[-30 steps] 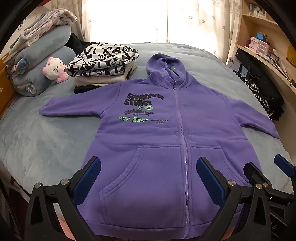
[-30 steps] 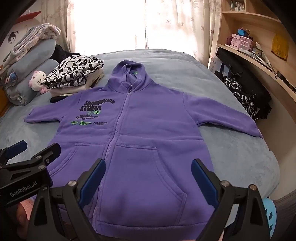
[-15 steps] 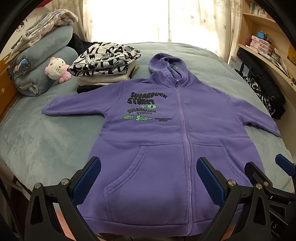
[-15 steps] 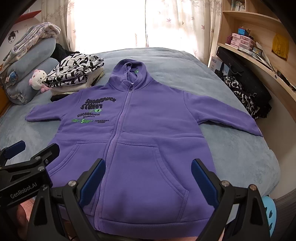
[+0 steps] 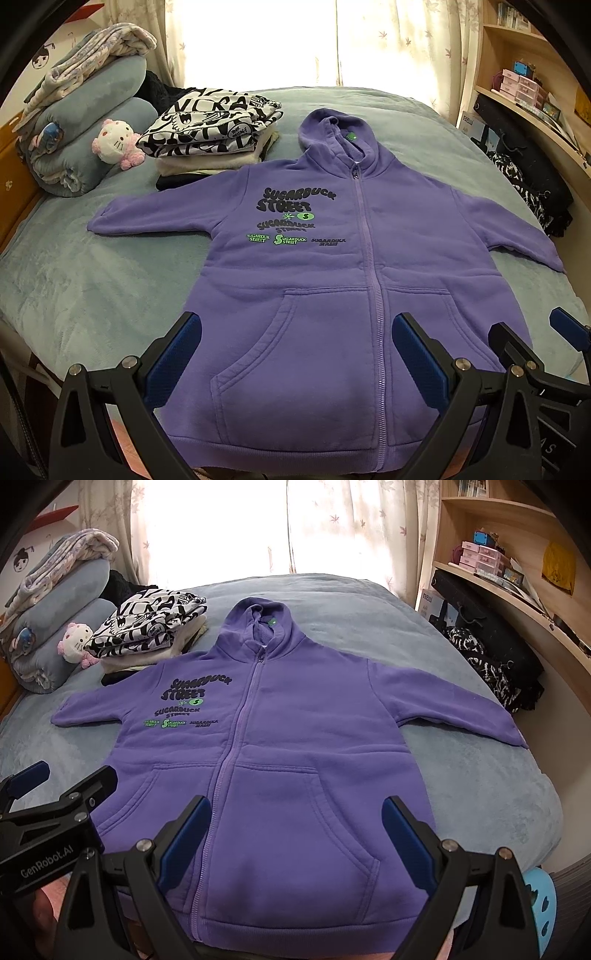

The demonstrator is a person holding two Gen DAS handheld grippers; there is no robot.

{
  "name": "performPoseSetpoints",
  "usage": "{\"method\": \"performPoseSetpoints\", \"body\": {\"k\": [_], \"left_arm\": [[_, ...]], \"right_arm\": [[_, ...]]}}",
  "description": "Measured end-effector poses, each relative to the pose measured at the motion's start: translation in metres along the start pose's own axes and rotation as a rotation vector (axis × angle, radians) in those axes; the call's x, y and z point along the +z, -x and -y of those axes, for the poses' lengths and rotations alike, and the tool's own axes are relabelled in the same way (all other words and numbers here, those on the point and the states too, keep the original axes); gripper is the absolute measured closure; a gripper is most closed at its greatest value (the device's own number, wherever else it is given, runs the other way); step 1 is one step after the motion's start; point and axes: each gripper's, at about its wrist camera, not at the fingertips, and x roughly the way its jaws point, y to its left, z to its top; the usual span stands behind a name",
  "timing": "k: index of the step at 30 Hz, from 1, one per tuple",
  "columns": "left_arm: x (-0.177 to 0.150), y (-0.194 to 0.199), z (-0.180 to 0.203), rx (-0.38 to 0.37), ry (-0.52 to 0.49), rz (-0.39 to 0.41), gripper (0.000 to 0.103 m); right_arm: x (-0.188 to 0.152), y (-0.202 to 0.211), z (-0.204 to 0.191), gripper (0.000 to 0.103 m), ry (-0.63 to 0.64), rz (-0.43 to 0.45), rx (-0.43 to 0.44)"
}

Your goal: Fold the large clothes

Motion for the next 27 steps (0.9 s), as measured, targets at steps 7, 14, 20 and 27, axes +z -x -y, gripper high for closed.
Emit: {"method": "performPoseSetpoints", "body": {"k": [7, 14, 20, 27], "left_arm": [[-0.0006, 0.0004, -0.0026, 0.002, -0.001, -0.004, 0.001], [-0.0004, -0.0002, -0.0023, 0.003, -0.001, -0.004, 0.001], [-0.0003, -0.0005, -0.0035, 0.005, -0.004, -0.006, 0.001], [-0.0013, 0.0001, -0.0073, 0.006, -0.005, -0.010, 0.001]], "right_arm": [[-0.0017, -0.0003, -0.0004, 0.009, -0.001, -0.001, -0.001], [-0.0013, -0.0005, -0.0002, 0.009, -0.001, -0.001, 0.000], [-0.0017, -0.0011, -0.0004, 0.009, -0.001, -0.002, 0.000], [-0.0019, -0.0021, -0.0012, 0.009, -0.002, -0.004, 0.000]]}}
